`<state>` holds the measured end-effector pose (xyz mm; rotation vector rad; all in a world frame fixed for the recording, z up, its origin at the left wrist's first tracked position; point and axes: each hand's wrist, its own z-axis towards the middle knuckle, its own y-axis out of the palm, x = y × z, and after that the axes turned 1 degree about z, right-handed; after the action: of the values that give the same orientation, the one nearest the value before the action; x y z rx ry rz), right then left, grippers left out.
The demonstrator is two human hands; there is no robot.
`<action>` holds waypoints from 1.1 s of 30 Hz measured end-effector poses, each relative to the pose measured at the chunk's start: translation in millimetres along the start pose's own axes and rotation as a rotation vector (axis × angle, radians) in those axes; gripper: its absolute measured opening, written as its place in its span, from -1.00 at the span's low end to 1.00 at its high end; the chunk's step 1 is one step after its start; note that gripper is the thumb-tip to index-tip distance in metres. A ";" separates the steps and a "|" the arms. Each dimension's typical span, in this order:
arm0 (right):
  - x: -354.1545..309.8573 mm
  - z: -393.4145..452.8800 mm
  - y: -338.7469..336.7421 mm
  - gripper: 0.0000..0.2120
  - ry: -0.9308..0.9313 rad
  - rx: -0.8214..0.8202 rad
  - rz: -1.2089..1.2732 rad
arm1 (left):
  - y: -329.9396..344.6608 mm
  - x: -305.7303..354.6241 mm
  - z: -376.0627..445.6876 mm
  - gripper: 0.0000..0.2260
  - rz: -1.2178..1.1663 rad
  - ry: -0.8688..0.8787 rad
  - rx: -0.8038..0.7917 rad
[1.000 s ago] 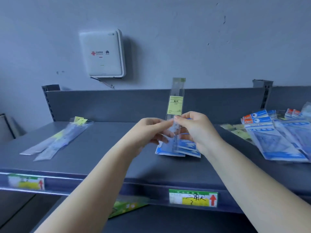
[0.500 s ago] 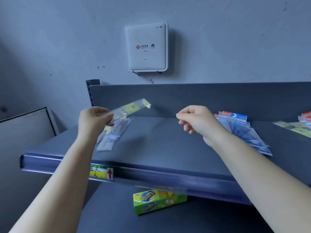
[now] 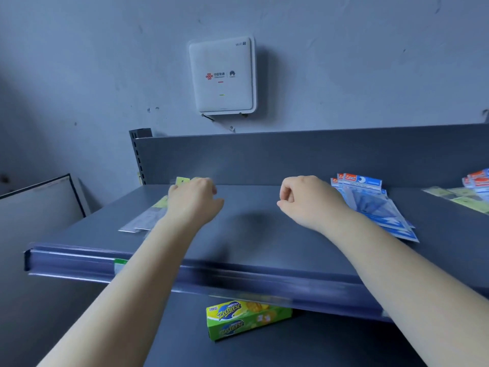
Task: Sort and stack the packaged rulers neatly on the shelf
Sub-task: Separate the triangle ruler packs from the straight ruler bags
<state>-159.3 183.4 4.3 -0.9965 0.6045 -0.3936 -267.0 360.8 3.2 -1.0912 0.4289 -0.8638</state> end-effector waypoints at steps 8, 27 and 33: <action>81.6 -29.6 -52.7 -0.85 0.024 0.079 -0.205 | -2.5 145.2 -18.7 -0.74 -0.068 0.326 0.038; 329.8 -150.2 -181.6 -0.85 0.473 0.184 -0.136 | 25.6 446.1 -64.6 -0.53 -0.329 0.457 -0.485; 342.9 -161.1 -177.3 -0.55 0.552 -0.012 -0.289 | 36.4 464.5 -66.5 -0.49 -0.367 0.380 -0.513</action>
<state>-3.8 -204.7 -6.2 -0.9911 0.9605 -0.9401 -14.3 -36.0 -10.9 -1.5098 0.8131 -1.3406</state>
